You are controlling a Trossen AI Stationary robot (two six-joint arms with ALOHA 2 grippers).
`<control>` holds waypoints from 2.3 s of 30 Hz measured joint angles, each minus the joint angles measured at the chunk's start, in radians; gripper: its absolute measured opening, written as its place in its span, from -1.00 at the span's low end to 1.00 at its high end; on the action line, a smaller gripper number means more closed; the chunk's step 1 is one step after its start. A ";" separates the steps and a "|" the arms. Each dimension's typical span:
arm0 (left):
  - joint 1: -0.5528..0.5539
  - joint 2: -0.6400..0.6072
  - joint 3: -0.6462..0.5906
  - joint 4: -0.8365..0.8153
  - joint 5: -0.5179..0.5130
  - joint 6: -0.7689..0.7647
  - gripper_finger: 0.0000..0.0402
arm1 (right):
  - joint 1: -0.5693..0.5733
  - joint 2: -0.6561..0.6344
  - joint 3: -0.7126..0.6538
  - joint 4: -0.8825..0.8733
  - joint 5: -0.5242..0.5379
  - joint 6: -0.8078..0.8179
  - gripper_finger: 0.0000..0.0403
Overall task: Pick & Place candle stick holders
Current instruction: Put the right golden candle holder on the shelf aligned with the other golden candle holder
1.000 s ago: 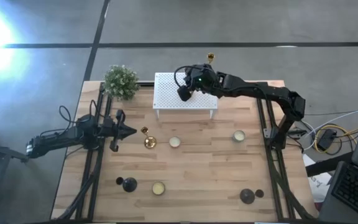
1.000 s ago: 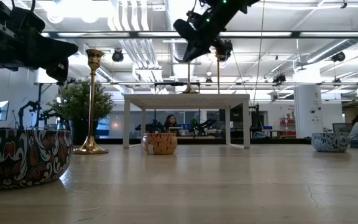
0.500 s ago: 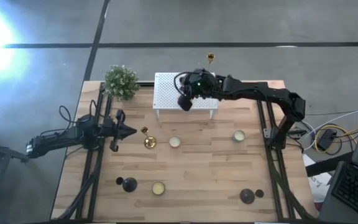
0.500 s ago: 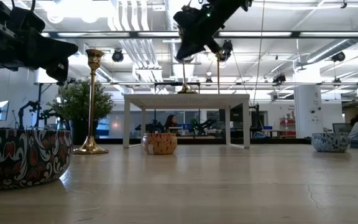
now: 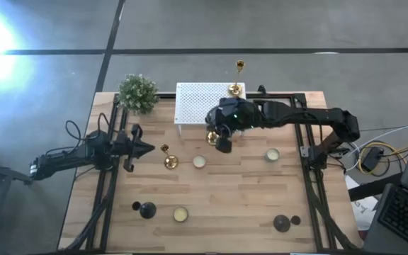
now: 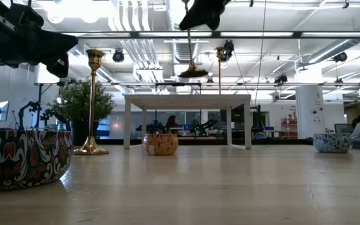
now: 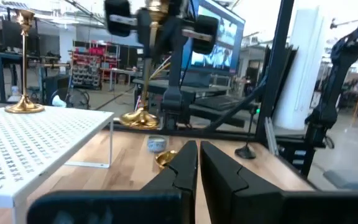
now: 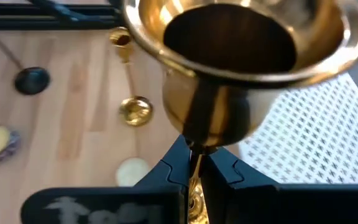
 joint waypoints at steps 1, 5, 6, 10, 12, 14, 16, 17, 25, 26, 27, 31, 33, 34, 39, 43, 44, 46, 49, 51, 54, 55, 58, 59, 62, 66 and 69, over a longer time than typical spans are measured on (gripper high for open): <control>0.000 0.001 0.000 0.007 -0.001 -0.011 -0.88 | 0.017 -0.011 -0.008 -0.002 -0.002 -0.006 -0.94; 0.000 0.018 0.000 0.096 -0.098 -0.014 -0.88 | 0.063 -0.035 -0.026 0.002 -0.111 -0.034 -0.94; 0.000 0.028 0.003 0.115 -0.118 -0.014 -0.88 | 0.068 -0.036 -0.027 0.006 -0.145 -0.042 -0.94; 0.000 0.104 0.013 0.188 -0.138 0.009 -0.88 | 0.079 -0.029 -0.031 0.049 -0.237 -0.064 -0.94; 0.000 0.163 0.023 0.223 -0.138 0.014 -0.85 | 0.078 -0.022 -0.031 0.076 -0.236 -0.065 -0.94; -0.002 0.226 0.036 0.244 -0.135 0.013 -0.78 | 0.077 -0.018 -0.032 0.073 -0.234 -0.069 -0.94; -0.006 0.294 0.062 0.264 -0.121 0.013 -0.67 | 0.074 -0.014 -0.032 0.083 -0.234 -0.075 -0.94; -0.008 0.329 0.082 0.266 -0.118 0.013 -0.61 | 0.072 -0.013 -0.032 0.082 -0.234 -0.075 -0.94; -0.033 0.618 0.290 0.269 -0.053 0.043 -0.28 | 0.070 -0.012 -0.032 0.079 -0.234 -0.082 -0.94; -0.040 0.660 0.320 0.270 -0.038 0.055 -0.27 | 0.070 -0.012 -0.032 0.079 -0.234 -0.083 -0.94; -0.048 0.700 0.349 0.270 -0.024 0.072 -0.26 | 0.070 -0.012 -0.032 0.079 -0.234 -0.083 -0.94; -0.099 0.873 0.462 0.261 0.012 0.152 -0.26 | 0.070 -0.012 -0.032 0.079 -0.234 -0.084 -0.94; -0.124 0.953 0.512 0.254 0.015 0.190 -0.26 | 0.070 -0.012 -0.032 0.078 -0.234 -0.082 -0.94; -0.134 0.990 0.541 0.267 0.016 0.203 -0.26 | 0.070 -0.012 -0.032 0.078 -0.234 -0.082 -0.94; -0.163 1.156 0.654 0.260 0.015 0.222 -0.26 | 0.070 -0.014 -0.031 0.071 -0.234 -0.081 -0.94; -0.165 1.247 0.740 0.271 0.015 0.223 -0.26 | 0.070 -0.014 -0.031 0.071 -0.234 -0.081 -0.94; -0.165 1.269 0.757 0.269 0.015 0.223 -0.26 | 0.070 -0.014 -0.031 0.071 -0.234 -0.079 -0.94; -0.164 1.303 0.785 0.262 0.014 0.223 -0.26 | 0.070 -0.014 -0.031 0.071 -0.234 -0.079 -0.94; -0.164 1.327 0.814 0.270 0.015 0.229 -0.26 | 0.070 -0.014 -0.031 0.071 -0.234 -0.079 -0.94; -0.164 1.335 0.823 0.269 0.015 0.235 -0.26 | 0.070 -0.014 -0.031 0.071 -0.234 -0.080 -0.94; -0.164 1.337 0.829 0.263 0.014 0.243 -0.26 | 0.070 -0.014 -0.031 0.072 -0.234 -0.083 -0.94; -0.165 1.336 0.832 0.272 0.015 0.243 -0.26 | 0.070 -0.014 -0.031 0.072 -0.234 -0.083 -0.94; -0.164 1.333 0.836 0.304 0.015 0.243 -0.26 | 0.070 -0.015 -0.031 0.079 -0.234 -0.089 -0.94; -0.164 1.334 0.836 0.309 0.014 0.244 -0.26 | 0.070 -0.015 -0.031 0.083 -0.234 -0.090 -0.94; -0.164 1.335 0.836 0.309 0.014 0.244 -0.26 | 0.070 -0.015 -0.031 0.099 -0.234 -0.090 -0.94; -0.164 1.335 0.836 0.313 0.014 0.244 -0.33 | 0.070 -0.016 -0.031 0.101 -0.234 -0.091 -0.94; -0.164 1.335 0.836 0.313 0.006 0.244 -0.53 | 0.070 -0.016 -0.031 0.101 -0.234 -0.091 -0.94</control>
